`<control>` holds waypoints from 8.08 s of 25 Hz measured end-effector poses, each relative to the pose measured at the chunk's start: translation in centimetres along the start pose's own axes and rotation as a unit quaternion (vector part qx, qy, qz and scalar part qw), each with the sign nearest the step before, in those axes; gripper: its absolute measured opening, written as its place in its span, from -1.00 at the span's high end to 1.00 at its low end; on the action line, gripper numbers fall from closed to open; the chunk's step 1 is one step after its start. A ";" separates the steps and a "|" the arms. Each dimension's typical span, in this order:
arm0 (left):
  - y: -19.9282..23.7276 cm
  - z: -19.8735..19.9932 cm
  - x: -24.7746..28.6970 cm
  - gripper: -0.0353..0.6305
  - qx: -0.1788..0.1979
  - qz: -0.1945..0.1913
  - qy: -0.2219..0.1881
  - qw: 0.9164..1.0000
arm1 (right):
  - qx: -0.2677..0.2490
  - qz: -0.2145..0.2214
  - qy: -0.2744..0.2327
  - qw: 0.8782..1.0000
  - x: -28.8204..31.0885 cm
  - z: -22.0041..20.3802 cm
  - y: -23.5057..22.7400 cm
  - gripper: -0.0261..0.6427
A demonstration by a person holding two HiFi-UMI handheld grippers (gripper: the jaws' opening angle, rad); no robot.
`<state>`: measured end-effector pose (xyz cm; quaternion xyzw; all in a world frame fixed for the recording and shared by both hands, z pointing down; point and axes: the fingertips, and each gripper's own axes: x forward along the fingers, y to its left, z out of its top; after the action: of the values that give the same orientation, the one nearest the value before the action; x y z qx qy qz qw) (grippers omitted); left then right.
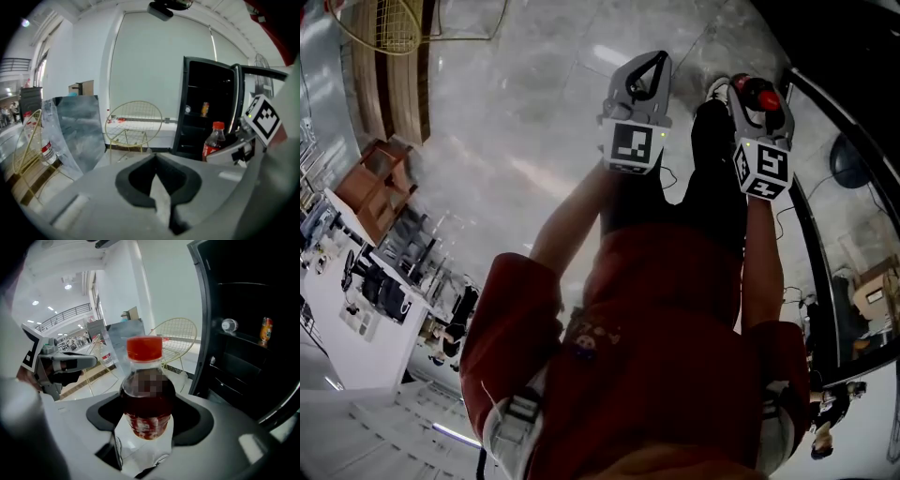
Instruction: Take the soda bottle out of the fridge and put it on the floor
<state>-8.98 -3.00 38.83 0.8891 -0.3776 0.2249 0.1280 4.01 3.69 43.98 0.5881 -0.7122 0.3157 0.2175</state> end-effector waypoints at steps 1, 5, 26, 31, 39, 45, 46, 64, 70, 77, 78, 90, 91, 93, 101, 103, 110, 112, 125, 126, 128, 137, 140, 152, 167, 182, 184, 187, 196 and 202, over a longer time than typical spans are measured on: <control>0.7 -1.6 0.8 0.90 -0.002 -0.002 0.001 1.000 | 0.000 -0.002 0.001 1.000 1.6 -0.9 0.0 0.01; 2.2 -8.2 3.8 0.90 0.003 -0.012 0.023 1.000 | 0.002 -0.002 0.003 1.000 7.3 -4.7 0.0 0.01; 2.1 -28.2 22.8 0.90 0.047 -0.044 -0.022 0.998 | -0.023 0.018 -0.011 1.000 26.7 -23.3 -7.9 0.01; 1.5 -33.7 27.1 0.90 0.050 -0.070 -0.035 0.996 | -0.031 0.013 -0.022 0.999 31.5 -27.1 -10.7 0.01; 3.5 -40.2 32.8 0.90 0.058 -0.084 -0.075 0.992 | -0.047 0.033 -0.056 0.997 38.5 -30.5 -12.7 0.01; 5.7 -44.1 35.5 0.90 0.053 -0.068 -0.107 0.991 | -0.094 0.048 -0.066 0.992 42.8 -32.1 -12.1 0.01; 5.8 -44.8 35.7 0.90 0.056 -0.071 -0.109 0.990 | -0.097 0.046 -0.065 0.992 43.3 -32.4 -12.0 0.01; 9.8 -48.1 35.6 0.90 0.043 -0.028 -0.120 0.991 | -0.090 0.041 -0.080 0.992 47.9 -34.1 -10.8 0.01; 9.3 -48.5 35.6 0.90 0.054 -0.031 -0.120 0.991 | -0.082 0.042 -0.079 0.993 47.8 -34.8 -11.0 0.01; 8.8 -48.3 35.1 0.90 0.071 -0.033 -0.122 0.989 | -0.076 0.035 -0.082 0.993 47.6 -35.1 -11.6 0.01; 8.8 -48.3 34.9 0.90 0.074 -0.034 -0.123 0.989 | -0.078 0.034 -0.083 0.993 47.6 -35.2 -11.4 0.01; 7.7 -48.3 33.7 0.90 0.085 -0.040 -0.124 0.988 | -0.091 0.031 -0.079 0.992 47.9 -35.8 -11.4 0.01; 7.6 -48.4 33.8 0.90 0.085 -0.040 -0.124 0.988 | -0.091 0.031 -0.080 0.992 48.1 -35.7 -11.5 0.01; 7.6 -48.5 33.9 0.90 0.084 -0.040 -0.123 0.988 | -0.089 0.031 -0.083 0.992 48.6 -35.4 -11.8 0.01; 7.8 -48.7 34.0 0.90 0.084 -0.038 -0.123 0.988 | -0.103 0.036 -0.095 0.990 50.7 -33.5 -11.7 0.01; 7.7 -48.8 34.1 0.90 0.087 -0.040 -0.121 0.988 | -0.113 0.036 -0.097 0.988 51.2 -33.1 -11.8 0.01; 7.8 -48.9 34.1 0.90 0.088 -0.040 -0.119 0.988 | -0.131 0.036 -0.101 0.986 52.9 -31.4 -12.3 0.01; 7.8 -48.9 34.1 0.90 0.089 -0.041 -0.119 0.988 | -0.136 0.034 -0.102 0.985 53.3 -31.1 -12.4 0.01; 7.6 -49.2 34.4 0.90 0.083 -0.042 -0.118 0.989 | -0.132 0.034 -0.129 0.982 53.9 -30.6 -12.5 0.01; 7.6 -49.2 34.4 0.90 0.083 -0.042 -0.118 0.989 | -0.131 0.034 -0.133 0.982 53.8 -30.6 -12.5 0.01; 7.6 -49.2 34.4 0.90 0.084 -0.041 -0.116 0.989 | -0.130 0.034 -0.140 0.981 53.7 -30.6 -12.6 0.01; 7.9 -49.3 34.3 0.90 0.085 -0.037 -0.114 0.989 | -0.128 0.030 -0.146 0.980 53.6 -30.6 -12.6 0.01; 7.8 -49.4 34.3 0.90 0.085 -0.037 -0.114 0.989 | -0.129 0.030 -0.147 0.980 53.6 -30.7 -12.7 0.01; 7.7 -49.4 34.3 0.90 0.087 -0.039 -0.113 0.989 | -0.134 0.028 -0.150 0.979 53.6 -30.6 -12.6 0.01; 7.7 -49.2 34.2 0.90 0.087 -0.039 -0.116 0.989 | -0.136 0.029 -0.162 0.977 52.4 -30.2 -12.6 0.00; 7.8 -49.1 34.1 0.90 0.083 -0.037 -0.118 0.989 | -0.113 0.027 -0.158 0.980 49.9 -32.3 -12.3 0.00; 7.8 -49.1 34.1 0.90 0.085 -0.037 -0.117 0.989 | -0.110 0.028 -0.155 0.981 49.7 -32.8 -12.2 0.00; 7.7 -49.3 34.2 0.90 0.086 -0.038 -0.114 0.989 | -0.110 0.028 -0.153 0.982 49.3 -33.3 -12.0 0.00; 7.5 -50.1 34.1 0.90 0.089 -0.041 -0.107 0.989 | -0.116 0.030 -0.153 0.981 48.0 -34.5 -10.9 0.00; 7.3 -50.2 34.0 0.90 0.091 -0.042 -0.108 0.989 | -0.119 0.037 -0.146 0.981 48.2 -34.9 -10.4 0.00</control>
<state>-8.62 -8.87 99.66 0.9311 -0.3296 0.1553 0.0142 1.69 -6.57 103.53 0.5706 -0.7902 0.1475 0.1679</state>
